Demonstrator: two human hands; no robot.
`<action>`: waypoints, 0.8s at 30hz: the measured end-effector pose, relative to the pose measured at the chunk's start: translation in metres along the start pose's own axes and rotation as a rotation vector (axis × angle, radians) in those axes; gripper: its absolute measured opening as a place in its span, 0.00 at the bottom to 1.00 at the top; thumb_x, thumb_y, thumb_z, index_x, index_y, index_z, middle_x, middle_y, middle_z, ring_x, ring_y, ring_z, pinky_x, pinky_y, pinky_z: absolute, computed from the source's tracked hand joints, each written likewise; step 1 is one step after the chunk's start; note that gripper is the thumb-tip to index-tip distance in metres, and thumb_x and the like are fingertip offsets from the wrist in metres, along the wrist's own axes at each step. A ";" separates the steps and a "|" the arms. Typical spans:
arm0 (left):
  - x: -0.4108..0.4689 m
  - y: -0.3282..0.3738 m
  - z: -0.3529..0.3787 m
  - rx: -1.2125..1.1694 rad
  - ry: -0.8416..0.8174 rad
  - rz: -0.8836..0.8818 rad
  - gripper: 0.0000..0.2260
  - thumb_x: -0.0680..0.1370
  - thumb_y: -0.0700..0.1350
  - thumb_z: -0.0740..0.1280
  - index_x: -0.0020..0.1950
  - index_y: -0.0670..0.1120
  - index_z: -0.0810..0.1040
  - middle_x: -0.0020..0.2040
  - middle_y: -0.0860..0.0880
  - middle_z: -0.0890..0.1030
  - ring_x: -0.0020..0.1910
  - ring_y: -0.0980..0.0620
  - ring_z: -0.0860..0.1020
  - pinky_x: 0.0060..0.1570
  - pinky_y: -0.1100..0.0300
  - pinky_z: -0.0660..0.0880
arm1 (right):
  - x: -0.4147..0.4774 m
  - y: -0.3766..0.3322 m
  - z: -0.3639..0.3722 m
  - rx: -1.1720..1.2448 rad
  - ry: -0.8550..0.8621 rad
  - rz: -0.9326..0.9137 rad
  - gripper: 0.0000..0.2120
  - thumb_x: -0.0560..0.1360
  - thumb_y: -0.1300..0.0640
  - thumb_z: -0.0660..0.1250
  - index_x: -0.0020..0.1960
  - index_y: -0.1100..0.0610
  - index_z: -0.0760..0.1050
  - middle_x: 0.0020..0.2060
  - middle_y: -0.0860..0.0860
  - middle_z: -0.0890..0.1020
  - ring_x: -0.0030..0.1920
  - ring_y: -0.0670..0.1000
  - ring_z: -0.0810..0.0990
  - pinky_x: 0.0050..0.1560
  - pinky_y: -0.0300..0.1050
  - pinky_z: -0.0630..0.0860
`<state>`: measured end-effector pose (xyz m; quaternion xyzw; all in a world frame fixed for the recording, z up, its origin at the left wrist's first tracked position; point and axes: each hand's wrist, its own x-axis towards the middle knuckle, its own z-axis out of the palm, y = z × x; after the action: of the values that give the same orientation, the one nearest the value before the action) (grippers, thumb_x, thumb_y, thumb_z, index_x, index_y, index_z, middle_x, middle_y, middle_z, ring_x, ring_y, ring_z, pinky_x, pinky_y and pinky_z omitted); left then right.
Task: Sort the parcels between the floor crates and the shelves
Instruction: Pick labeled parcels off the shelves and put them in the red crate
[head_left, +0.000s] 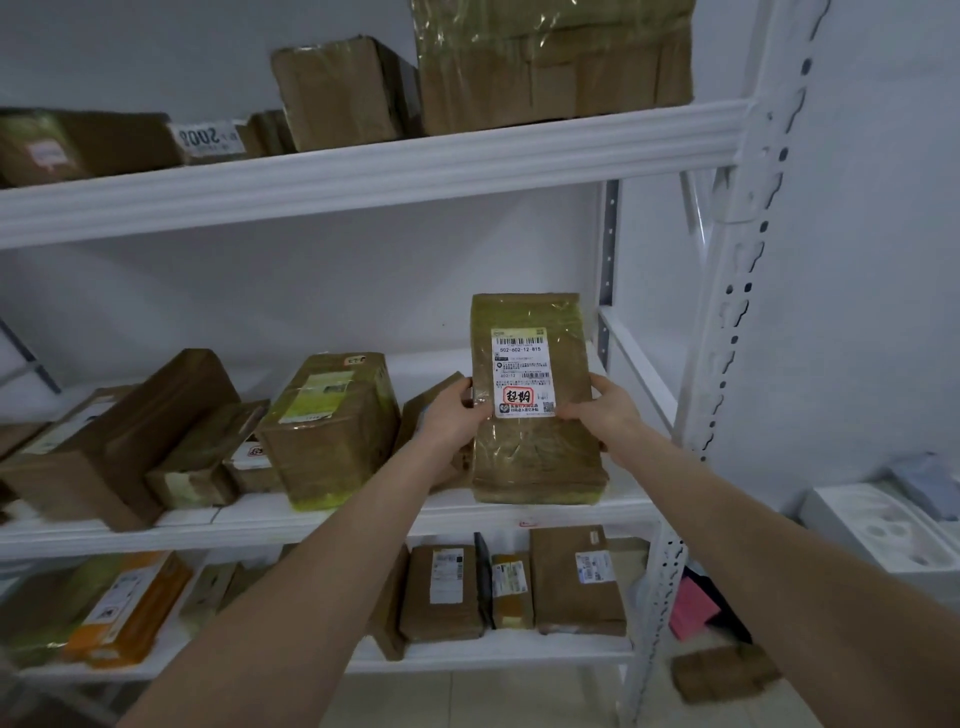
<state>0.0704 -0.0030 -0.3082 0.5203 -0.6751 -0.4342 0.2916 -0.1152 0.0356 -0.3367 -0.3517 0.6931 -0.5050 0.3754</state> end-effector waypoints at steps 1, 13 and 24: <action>-0.004 -0.002 -0.004 -0.025 0.003 0.008 0.24 0.77 0.48 0.68 0.72 0.50 0.67 0.65 0.47 0.76 0.58 0.46 0.79 0.57 0.44 0.77 | -0.002 -0.001 0.002 -0.011 0.006 -0.015 0.35 0.68 0.59 0.76 0.71 0.52 0.66 0.60 0.54 0.79 0.53 0.54 0.78 0.56 0.53 0.77; -0.059 -0.035 -0.046 -0.150 0.130 0.026 0.27 0.79 0.42 0.66 0.75 0.54 0.62 0.62 0.51 0.77 0.56 0.51 0.78 0.50 0.56 0.80 | -0.030 -0.011 0.042 -0.148 -0.068 -0.128 0.33 0.67 0.51 0.77 0.68 0.53 0.68 0.60 0.54 0.78 0.48 0.52 0.76 0.48 0.50 0.78; -0.114 -0.087 -0.110 0.067 0.500 -0.002 0.26 0.78 0.59 0.63 0.73 0.50 0.67 0.55 0.52 0.80 0.45 0.58 0.75 0.43 0.61 0.72 | -0.106 -0.025 0.112 -0.382 -0.037 -0.270 0.25 0.67 0.34 0.69 0.56 0.47 0.66 0.41 0.43 0.74 0.42 0.49 0.74 0.39 0.46 0.70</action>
<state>0.2350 0.0682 -0.3291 0.6215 -0.5954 -0.2698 0.4318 0.0356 0.0729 -0.3181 -0.5152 0.7157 -0.4039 0.2435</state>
